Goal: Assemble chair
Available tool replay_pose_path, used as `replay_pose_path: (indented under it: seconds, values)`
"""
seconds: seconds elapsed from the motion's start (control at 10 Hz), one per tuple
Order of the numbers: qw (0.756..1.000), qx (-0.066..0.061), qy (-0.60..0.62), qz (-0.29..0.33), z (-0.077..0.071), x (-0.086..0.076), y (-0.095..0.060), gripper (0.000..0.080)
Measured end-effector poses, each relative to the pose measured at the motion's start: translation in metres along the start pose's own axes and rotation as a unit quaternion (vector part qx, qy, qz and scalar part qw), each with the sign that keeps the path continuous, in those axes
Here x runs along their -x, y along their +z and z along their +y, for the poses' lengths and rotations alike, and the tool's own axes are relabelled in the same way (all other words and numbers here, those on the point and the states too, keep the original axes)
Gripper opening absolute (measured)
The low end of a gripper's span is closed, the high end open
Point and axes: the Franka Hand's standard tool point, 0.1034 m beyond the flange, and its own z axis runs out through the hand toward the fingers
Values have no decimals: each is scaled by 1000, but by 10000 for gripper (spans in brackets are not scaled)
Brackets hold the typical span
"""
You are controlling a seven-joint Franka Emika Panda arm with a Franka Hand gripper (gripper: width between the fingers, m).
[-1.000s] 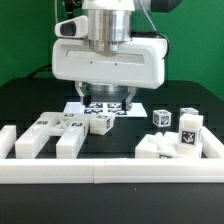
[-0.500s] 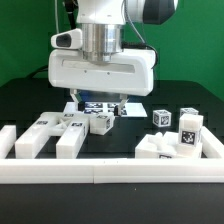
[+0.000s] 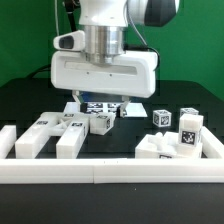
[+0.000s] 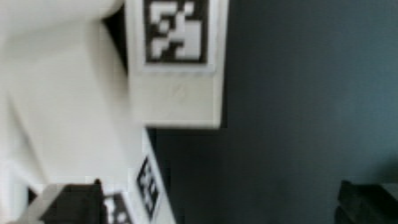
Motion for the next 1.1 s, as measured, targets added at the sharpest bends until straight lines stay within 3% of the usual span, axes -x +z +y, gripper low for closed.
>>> replay_pose_path:
  seconds: [0.3, 1.1]
  values:
    - [1000, 6, -5, 0, 1, 7, 12, 649]
    - [1000, 7, -19, 0, -15, 12, 13, 649]
